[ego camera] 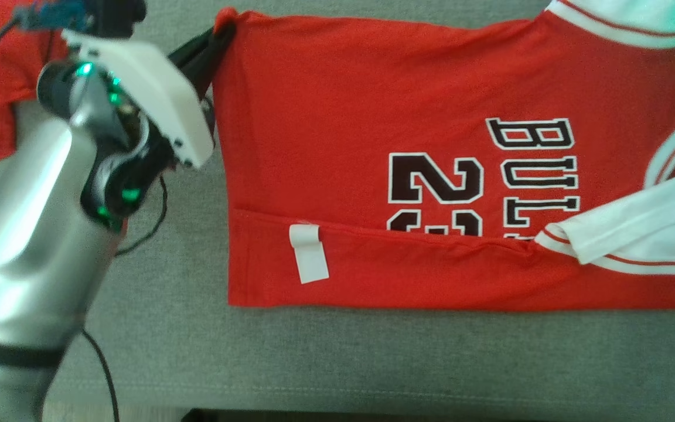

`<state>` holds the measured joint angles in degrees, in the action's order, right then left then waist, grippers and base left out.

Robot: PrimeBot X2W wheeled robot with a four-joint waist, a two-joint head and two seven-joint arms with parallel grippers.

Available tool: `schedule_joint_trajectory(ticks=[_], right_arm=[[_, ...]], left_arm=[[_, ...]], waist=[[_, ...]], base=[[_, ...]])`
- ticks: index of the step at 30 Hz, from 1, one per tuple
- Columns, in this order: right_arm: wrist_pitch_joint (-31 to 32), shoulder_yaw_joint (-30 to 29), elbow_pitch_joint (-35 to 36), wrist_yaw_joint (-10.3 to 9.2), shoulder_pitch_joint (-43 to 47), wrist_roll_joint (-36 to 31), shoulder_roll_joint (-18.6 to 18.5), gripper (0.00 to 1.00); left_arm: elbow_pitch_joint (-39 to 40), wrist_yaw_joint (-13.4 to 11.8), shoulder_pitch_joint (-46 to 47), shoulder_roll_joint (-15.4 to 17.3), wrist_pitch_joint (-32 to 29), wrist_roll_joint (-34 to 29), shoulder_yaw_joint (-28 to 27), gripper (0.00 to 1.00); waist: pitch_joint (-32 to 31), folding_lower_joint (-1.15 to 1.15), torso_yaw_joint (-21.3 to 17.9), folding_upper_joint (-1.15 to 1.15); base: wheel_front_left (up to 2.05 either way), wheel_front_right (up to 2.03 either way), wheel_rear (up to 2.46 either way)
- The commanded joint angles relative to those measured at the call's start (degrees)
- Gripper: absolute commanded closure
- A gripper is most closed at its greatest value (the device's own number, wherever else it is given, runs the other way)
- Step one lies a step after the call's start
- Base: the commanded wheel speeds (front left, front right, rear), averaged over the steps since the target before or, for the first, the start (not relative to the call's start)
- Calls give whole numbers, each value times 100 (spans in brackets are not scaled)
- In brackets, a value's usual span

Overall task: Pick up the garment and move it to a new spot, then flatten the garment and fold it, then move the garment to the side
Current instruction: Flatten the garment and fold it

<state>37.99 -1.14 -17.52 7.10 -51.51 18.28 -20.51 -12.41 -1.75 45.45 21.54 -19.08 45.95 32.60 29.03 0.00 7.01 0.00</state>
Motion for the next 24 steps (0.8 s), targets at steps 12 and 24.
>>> schedule_joint_trajectory(ticks=[12, 24], right_arm=[[475, -586, 2776, 39, 3375, 793, -268, 100], [999, -599, 3340, 39, 4620, 510, 227, 0]], left_arm=[[1654, -490, -1979, 769, 453, 438, -628, 100], [2048, -948, -3546, 1266, 574, 491, -729, 0]], waist=[[-716, 0, -368, 0], [-1075, 0, -754, 0]], base=[[0, 0, 0], [0, 0, 0]])
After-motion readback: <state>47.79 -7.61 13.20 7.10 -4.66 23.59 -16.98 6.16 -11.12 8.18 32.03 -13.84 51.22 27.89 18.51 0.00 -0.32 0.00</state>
